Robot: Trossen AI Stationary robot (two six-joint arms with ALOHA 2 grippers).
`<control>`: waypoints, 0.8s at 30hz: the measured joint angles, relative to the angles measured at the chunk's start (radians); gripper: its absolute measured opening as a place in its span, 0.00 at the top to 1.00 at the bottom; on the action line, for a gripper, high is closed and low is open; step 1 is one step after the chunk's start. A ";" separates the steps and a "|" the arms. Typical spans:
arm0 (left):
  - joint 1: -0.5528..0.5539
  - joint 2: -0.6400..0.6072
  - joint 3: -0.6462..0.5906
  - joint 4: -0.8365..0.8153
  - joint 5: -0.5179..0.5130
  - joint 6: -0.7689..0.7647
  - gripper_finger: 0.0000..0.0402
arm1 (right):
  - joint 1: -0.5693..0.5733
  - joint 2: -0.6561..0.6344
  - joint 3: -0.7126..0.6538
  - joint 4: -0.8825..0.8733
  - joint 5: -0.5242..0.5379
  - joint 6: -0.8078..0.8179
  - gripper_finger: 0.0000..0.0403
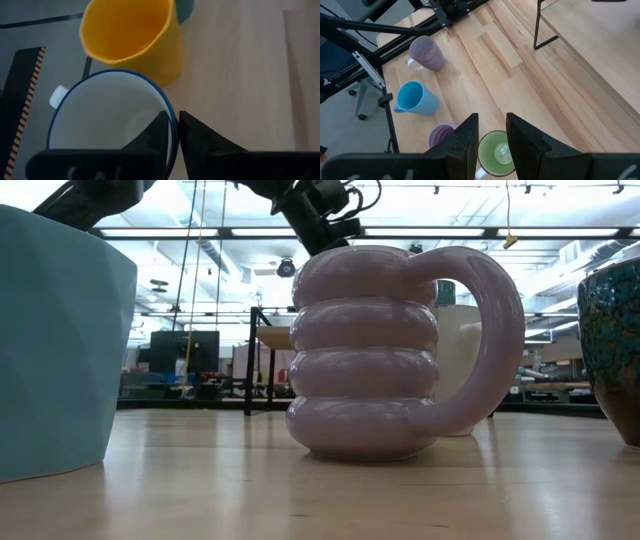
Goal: Place coffee mugs
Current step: Put the white patterned mug on the shelf
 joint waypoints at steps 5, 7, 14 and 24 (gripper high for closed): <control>0.000 0.000 0.000 0.000 -0.002 -0.003 0.88 | 0.000 0.000 0.000 0.000 0.000 -0.001 0.74; 0.000 0.000 0.000 0.000 -0.003 -0.005 0.88 | 0.000 0.000 0.000 0.000 0.000 -0.002 0.74; 0.000 0.000 0.000 0.014 0.006 -0.071 0.88 | 0.000 0.000 0.000 0.000 0.000 -0.006 0.74; 0.000 0.000 0.000 0.035 0.026 -0.077 0.85 | 0.000 0.000 0.000 0.000 0.000 -0.003 0.74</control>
